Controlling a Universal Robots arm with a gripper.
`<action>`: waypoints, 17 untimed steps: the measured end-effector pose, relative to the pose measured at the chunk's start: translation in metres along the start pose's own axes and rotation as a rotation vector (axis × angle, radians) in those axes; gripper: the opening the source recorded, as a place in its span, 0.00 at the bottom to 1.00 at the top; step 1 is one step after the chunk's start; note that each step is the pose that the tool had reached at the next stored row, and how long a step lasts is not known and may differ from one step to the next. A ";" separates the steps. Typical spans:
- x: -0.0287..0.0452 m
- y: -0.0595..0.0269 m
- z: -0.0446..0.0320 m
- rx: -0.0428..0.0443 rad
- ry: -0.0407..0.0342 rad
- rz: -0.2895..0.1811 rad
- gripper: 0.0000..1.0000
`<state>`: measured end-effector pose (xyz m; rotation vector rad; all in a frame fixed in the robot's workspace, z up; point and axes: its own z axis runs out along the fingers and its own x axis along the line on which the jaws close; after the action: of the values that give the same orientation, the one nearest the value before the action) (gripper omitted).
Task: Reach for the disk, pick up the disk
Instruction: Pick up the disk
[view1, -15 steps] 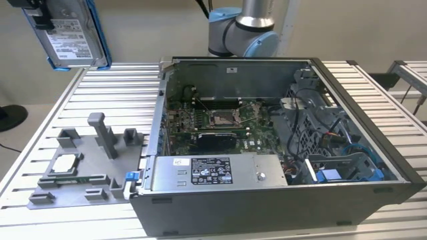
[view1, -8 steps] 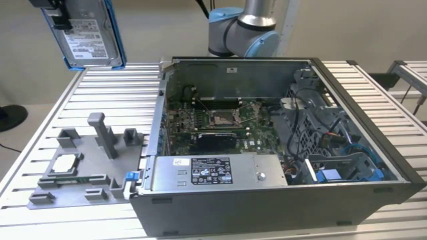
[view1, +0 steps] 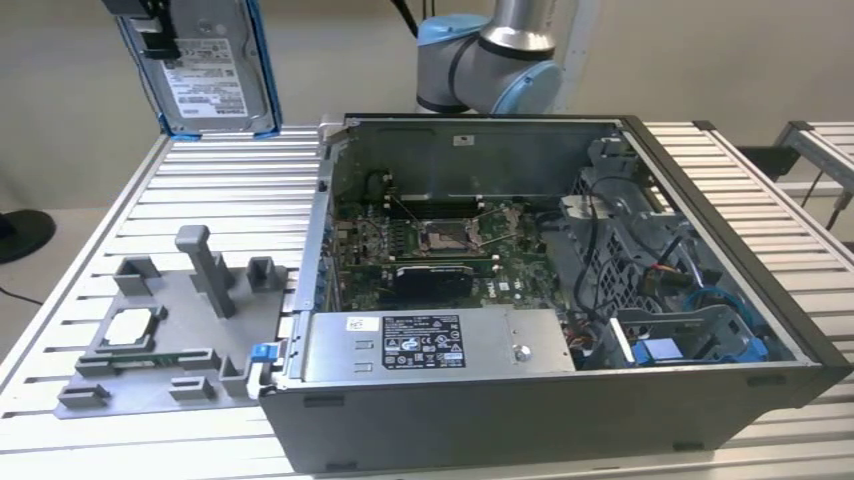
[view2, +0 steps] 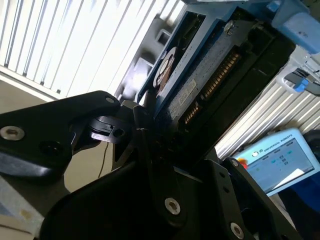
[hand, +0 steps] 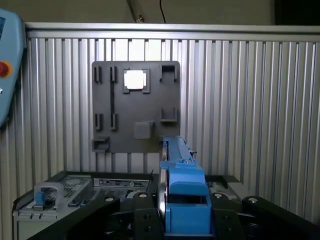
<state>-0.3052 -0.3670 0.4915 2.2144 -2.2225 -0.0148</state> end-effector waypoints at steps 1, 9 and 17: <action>0.0000 -0.0041 0.0000 0.0000 0.0000 0.000 0.00; -0.0003 -0.0348 -0.0003 -0.0004 -0.0001 0.000 0.00; -0.0005 -0.0660 -0.0006 -0.0008 0.0000 0.000 0.00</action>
<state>-0.2392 -0.3667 0.4915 2.2139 -2.2222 -0.0157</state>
